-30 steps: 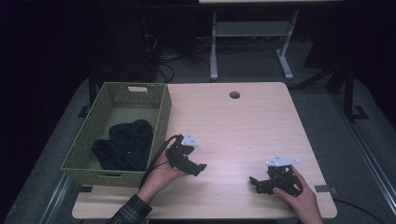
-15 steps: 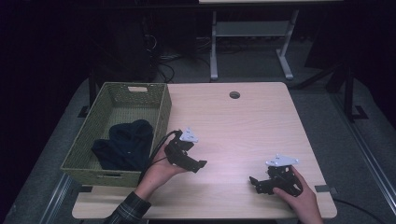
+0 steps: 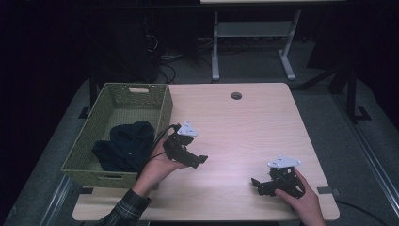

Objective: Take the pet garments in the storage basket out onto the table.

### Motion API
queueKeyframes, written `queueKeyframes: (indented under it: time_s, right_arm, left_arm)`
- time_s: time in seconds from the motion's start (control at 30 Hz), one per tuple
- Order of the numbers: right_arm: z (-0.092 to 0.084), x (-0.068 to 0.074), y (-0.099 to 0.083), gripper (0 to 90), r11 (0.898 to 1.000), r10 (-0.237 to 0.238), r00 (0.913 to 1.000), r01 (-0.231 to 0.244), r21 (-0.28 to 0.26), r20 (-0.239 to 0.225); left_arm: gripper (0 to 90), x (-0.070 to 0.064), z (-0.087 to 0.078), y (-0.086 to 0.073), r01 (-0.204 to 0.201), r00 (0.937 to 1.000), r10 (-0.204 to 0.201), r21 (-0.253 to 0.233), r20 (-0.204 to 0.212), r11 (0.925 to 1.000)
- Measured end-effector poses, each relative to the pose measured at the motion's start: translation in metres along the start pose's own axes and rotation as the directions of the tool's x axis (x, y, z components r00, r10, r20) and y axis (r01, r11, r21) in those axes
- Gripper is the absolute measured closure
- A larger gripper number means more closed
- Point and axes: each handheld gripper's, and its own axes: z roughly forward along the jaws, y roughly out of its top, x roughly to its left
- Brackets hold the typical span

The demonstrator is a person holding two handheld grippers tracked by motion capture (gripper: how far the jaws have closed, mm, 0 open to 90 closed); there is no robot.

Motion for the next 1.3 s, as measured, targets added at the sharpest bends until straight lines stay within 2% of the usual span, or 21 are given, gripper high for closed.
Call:
queueKeyframes:
  time_s: [0.4,0.63,0.83,1.3]
  right_arm:
    - [0.000,0.000,0.000,0.0,1.000,0.000,1.0000,0.000,0.000,0.000]
    - [0.000,0.000,0.000,0.0,1.000,0.000,1.0000,0.000,0.000,0.000]
    - [0.000,0.000,0.000,0.0,1.000,0.000,1.0000,0.000,0.000,0.000]
    - [0.000,0.000,0.000,0.0,1.000,-0.004,1.0000,0.004,-0.002,0.001]
  left_arm:
    - [13.9,0.008,-0.017,0.012,-0.009,0.9999,0.009,-0.013,0.012,0.9999]
    - [13.9,0.014,-0.027,0.018,-0.001,0.9997,0.001,-0.024,0.025,0.9997]
    - [13.9,0.021,-0.037,0.016,-0.001,0.9999,0.001,-0.032,0.013,0.9995]
    - [13.9,0.039,-0.065,0.007,0.027,0.9991,-0.029,-0.073,-0.030,0.9970]
